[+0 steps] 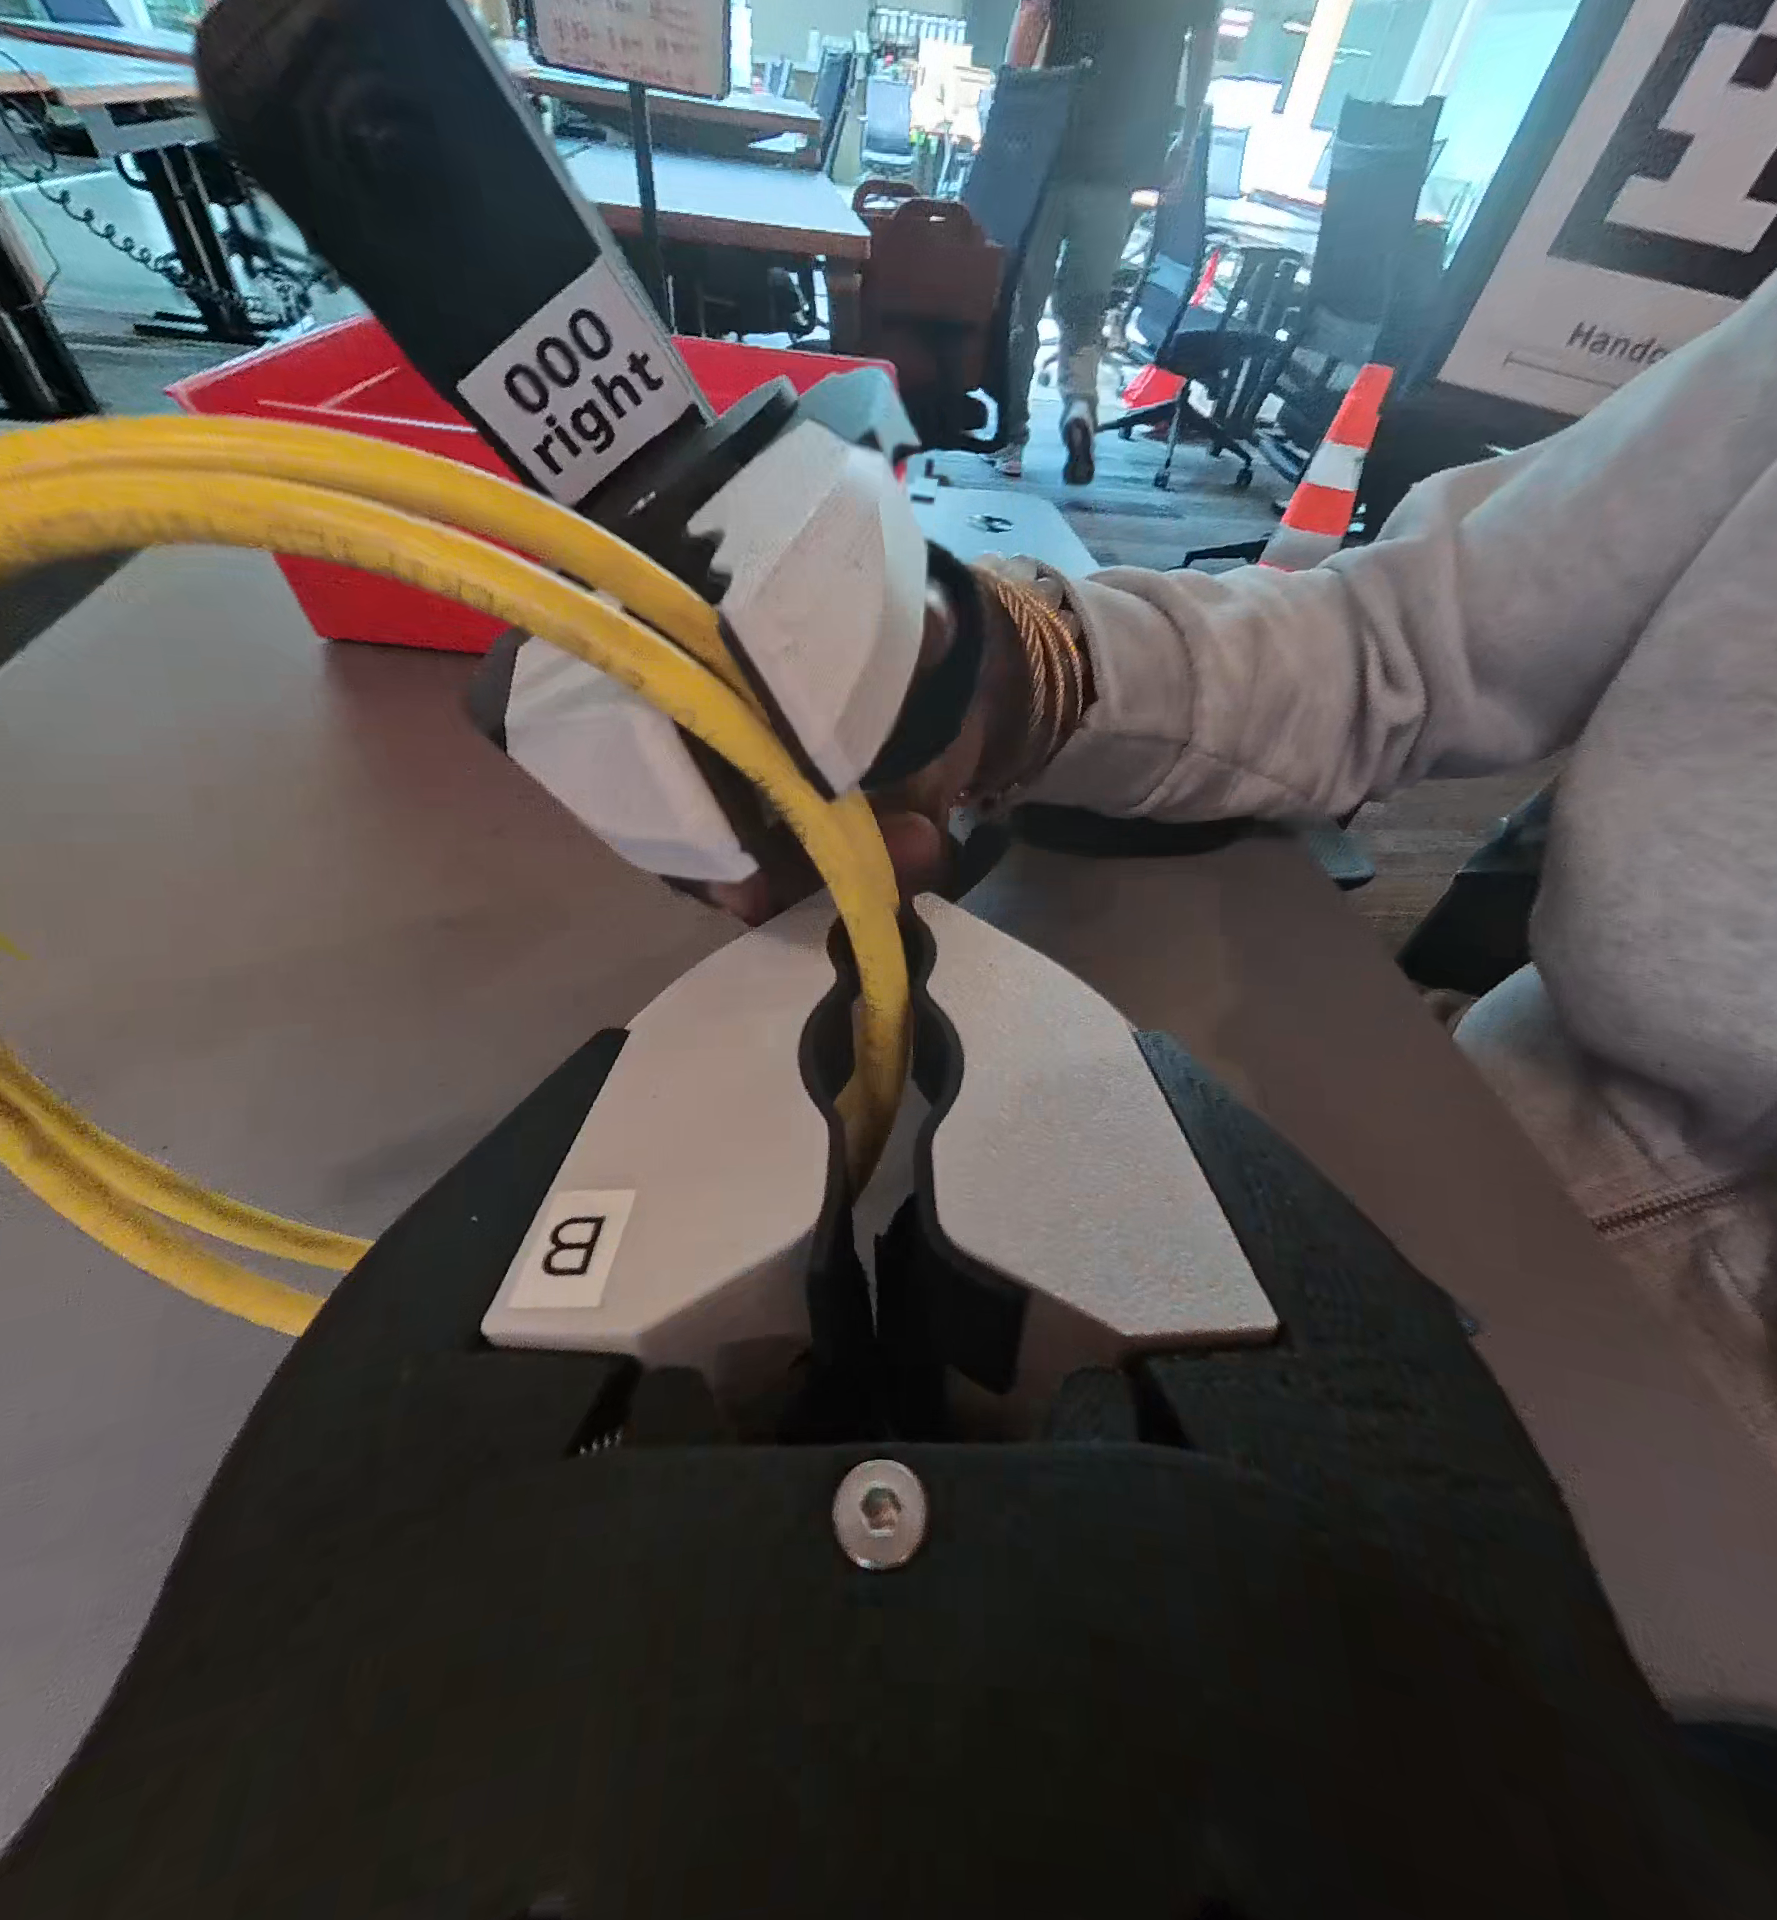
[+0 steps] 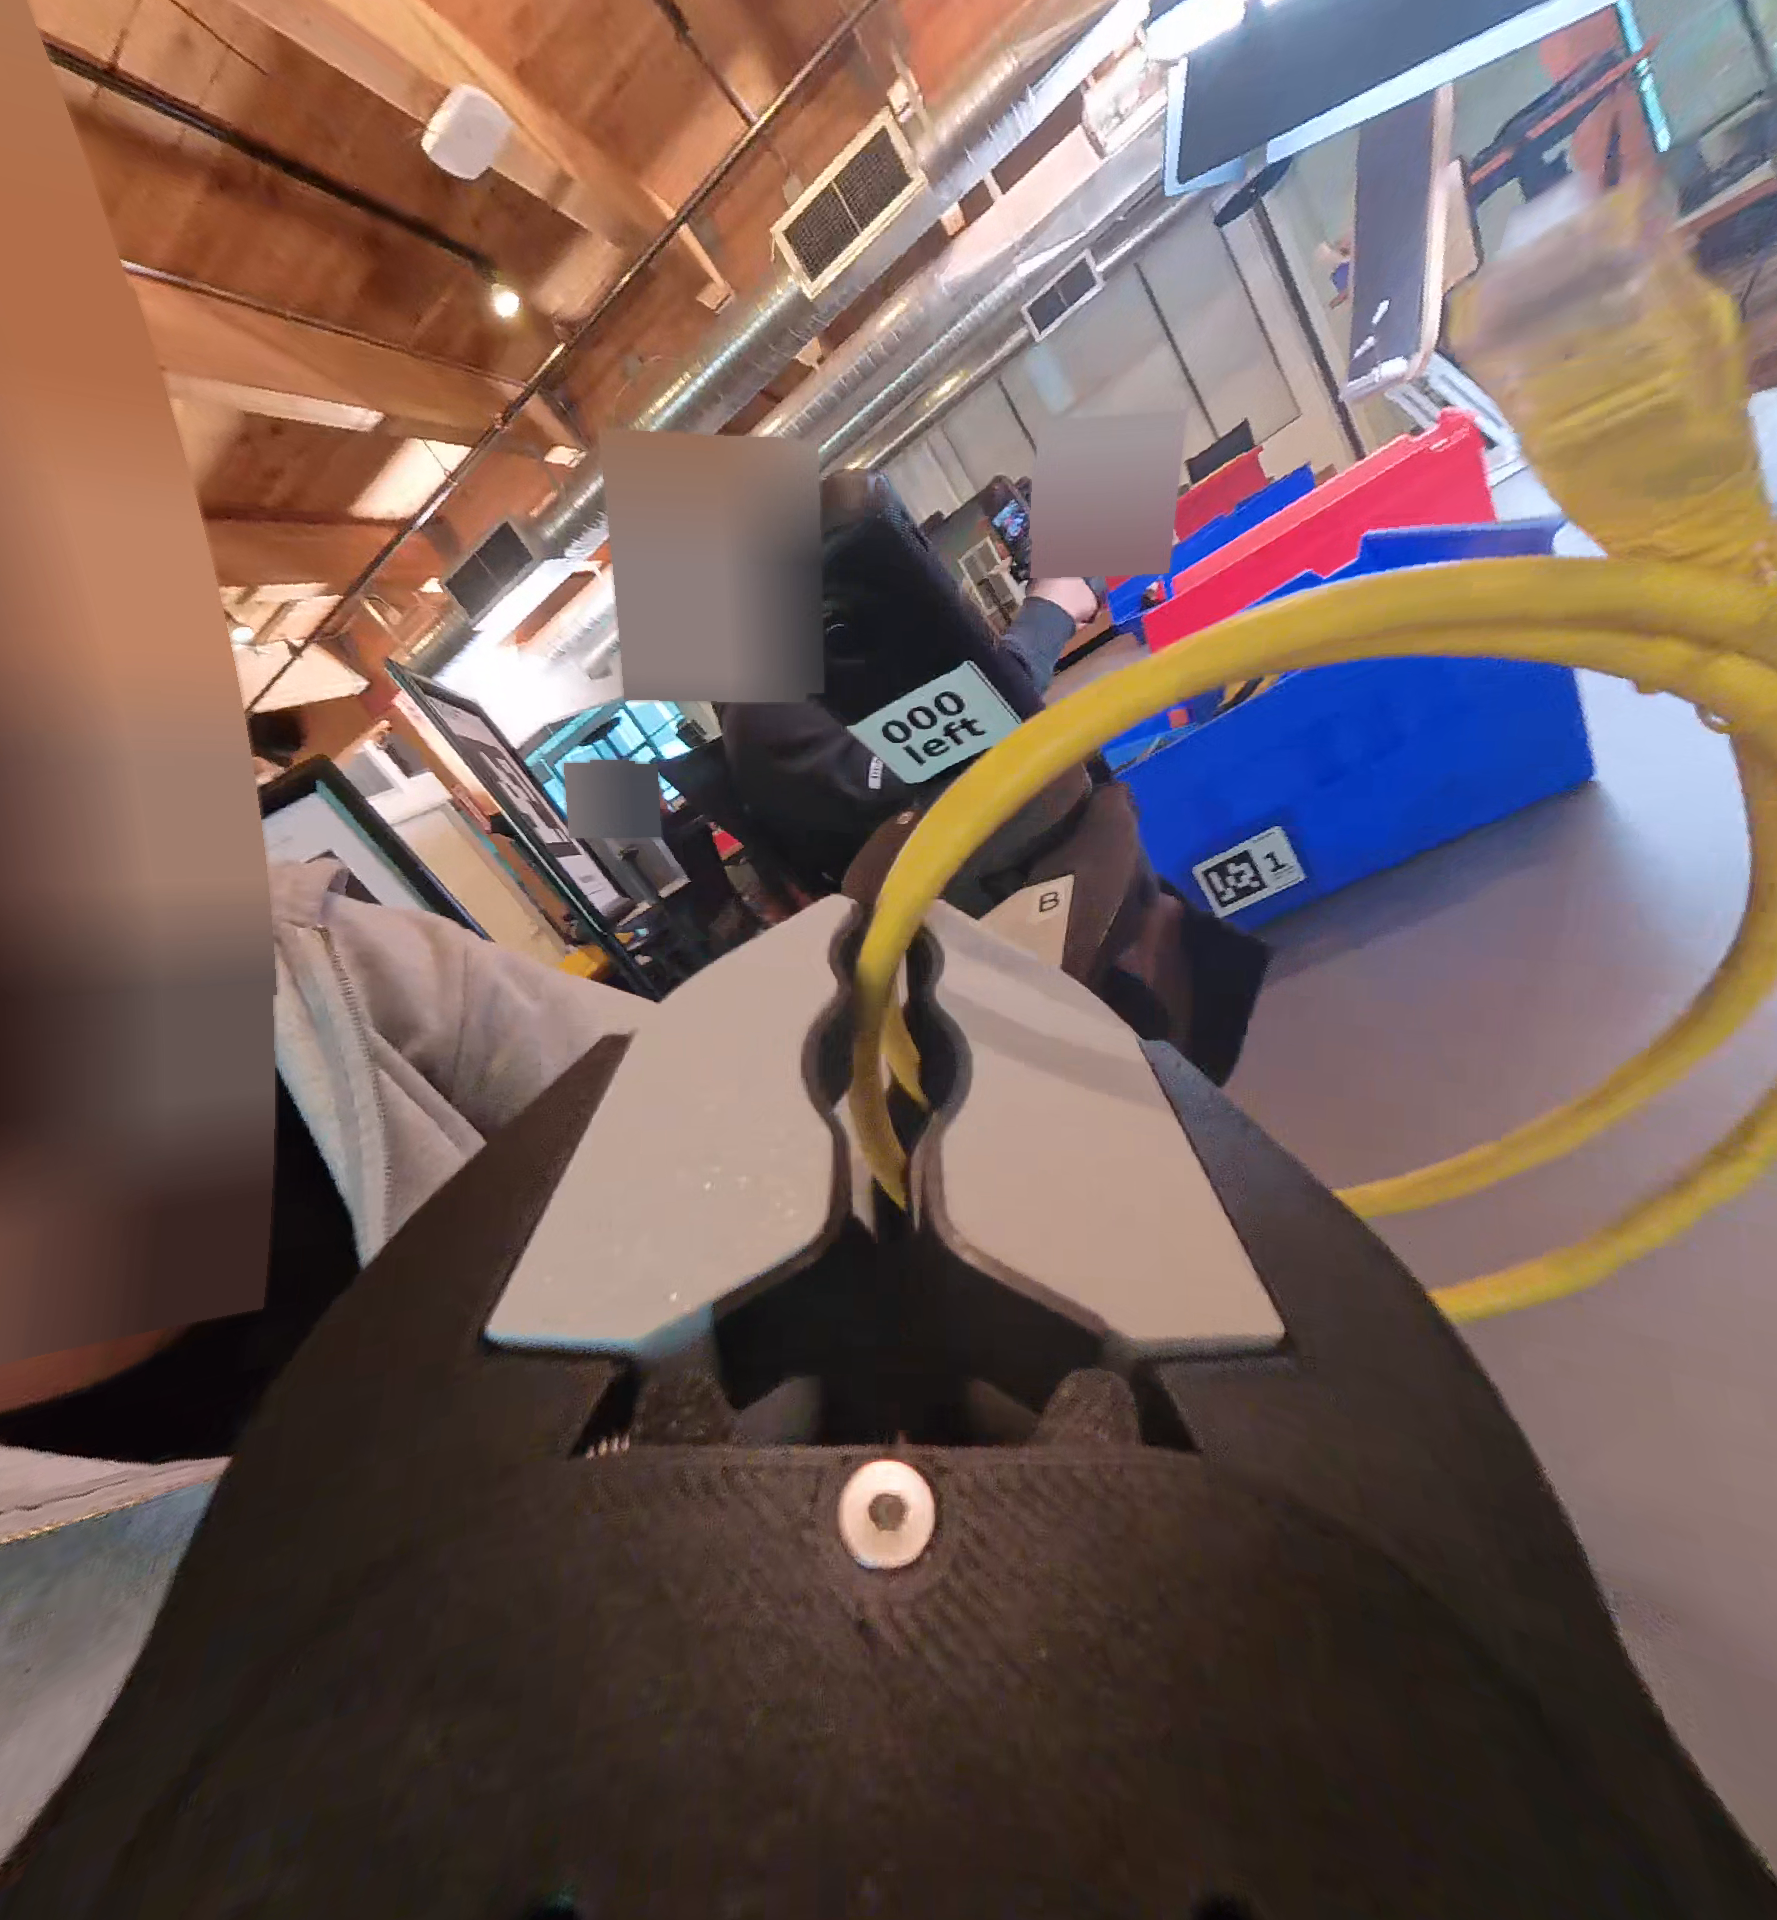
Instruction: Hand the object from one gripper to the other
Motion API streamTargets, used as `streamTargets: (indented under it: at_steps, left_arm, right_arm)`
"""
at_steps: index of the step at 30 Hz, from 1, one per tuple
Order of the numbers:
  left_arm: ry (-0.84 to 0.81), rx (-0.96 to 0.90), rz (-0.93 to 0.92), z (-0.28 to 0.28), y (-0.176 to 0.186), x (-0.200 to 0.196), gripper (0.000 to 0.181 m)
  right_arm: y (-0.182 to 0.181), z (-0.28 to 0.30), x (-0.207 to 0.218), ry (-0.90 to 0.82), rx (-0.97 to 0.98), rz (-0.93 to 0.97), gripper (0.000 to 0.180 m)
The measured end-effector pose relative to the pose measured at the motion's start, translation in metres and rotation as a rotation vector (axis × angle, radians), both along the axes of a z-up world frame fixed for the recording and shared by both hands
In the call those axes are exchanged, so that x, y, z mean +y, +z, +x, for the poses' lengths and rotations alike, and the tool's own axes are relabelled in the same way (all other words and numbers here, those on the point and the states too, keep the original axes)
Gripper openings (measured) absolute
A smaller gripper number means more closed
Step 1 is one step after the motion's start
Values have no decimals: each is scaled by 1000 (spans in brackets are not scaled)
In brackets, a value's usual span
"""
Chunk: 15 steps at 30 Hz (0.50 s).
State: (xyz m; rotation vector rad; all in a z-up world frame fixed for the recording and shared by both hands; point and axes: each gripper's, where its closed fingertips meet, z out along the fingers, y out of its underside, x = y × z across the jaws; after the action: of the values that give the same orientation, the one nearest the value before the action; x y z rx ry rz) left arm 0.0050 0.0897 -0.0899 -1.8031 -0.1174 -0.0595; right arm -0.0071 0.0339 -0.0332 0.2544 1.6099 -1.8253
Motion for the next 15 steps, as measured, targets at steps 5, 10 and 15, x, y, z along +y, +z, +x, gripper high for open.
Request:
streamTargets:
  at_steps: [5, 10, 15]
  left_arm:
    - [41, -36, 81, -8, 11, -6, 28]
    - [107, -144, 256, -23, 37, -22, 52]
    - [111, -241, 366, -26, 52, -25, 48]
  right_arm:
    - [-7, -6, 3, -69, 137, 41, 6]
    - [-17, -5, 1, -152, 424, 129, 6]
    - [-47, 0, -6, -162, 745, 301, 6]
